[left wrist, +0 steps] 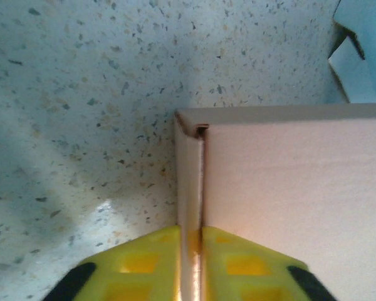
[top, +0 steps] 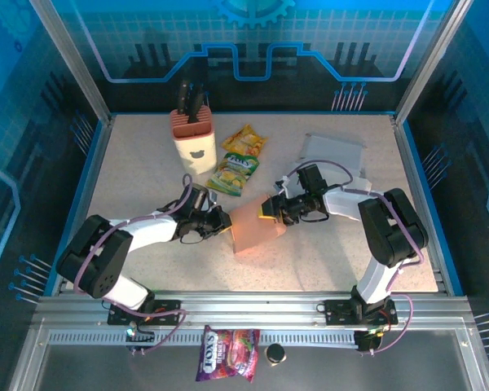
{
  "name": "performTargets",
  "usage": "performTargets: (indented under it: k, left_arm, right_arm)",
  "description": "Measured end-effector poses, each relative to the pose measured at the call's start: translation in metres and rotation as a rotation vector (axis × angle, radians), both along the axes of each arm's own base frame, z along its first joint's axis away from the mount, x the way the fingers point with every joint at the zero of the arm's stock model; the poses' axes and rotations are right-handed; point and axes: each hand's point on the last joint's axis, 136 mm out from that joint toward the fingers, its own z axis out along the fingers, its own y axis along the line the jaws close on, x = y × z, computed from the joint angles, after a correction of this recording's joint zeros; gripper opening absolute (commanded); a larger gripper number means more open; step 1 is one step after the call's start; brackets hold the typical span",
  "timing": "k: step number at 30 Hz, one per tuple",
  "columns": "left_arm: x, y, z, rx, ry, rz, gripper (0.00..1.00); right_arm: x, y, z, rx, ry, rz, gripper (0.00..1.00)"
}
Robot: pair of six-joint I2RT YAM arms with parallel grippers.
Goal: Fold the paper box
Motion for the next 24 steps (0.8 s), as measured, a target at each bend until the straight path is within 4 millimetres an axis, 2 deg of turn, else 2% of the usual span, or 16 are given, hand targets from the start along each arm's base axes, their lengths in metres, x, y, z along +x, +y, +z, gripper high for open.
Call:
performTargets:
  k: [2,4,7,9,11,13,15,19,24]
  left_arm:
    - [-0.002,0.003,0.003,0.03,-0.022,-0.021,0.32]
    - [-0.004,0.004,0.017,0.055,-0.095,-0.068,0.37]
    - [-0.009,-0.01,0.062,0.062,-0.301,-0.209,0.42]
    - [-0.017,-0.023,0.099,0.06,-0.476,-0.327,0.51]
    - [-0.033,-0.036,0.132,0.061,-0.651,-0.452,0.53]
    - [-0.049,-0.045,0.151,0.081,-0.771,-0.559,0.55]
    - [-0.063,-0.052,0.157,0.109,-0.842,-0.665,0.56]
    - [-0.084,-0.056,0.146,0.2,-0.933,-0.851,0.69]
    - [-0.097,-0.057,0.134,0.3,-1.02,-1.004,0.72]
  right_arm:
    - [-0.001,-0.001,0.001,0.0,0.022,-0.015,0.48]
    - [-0.004,-0.001,0.004,0.004,0.045,-0.034,0.47]
    - [-0.007,-0.003,0.013,0.011,0.083,-0.069,0.46]
    - [-0.009,-0.004,0.019,0.017,0.113,-0.097,0.45]
    - [-0.01,-0.006,0.024,0.021,0.151,-0.13,0.43]
    - [-0.011,-0.008,0.029,0.023,0.202,-0.167,0.42]
    - [-0.012,-0.01,0.032,0.022,0.257,-0.201,0.4]
    - [-0.019,-0.017,0.032,-0.001,0.418,-0.278,0.4]
    - [-0.037,-0.028,0.025,-0.021,0.615,-0.384,0.4]
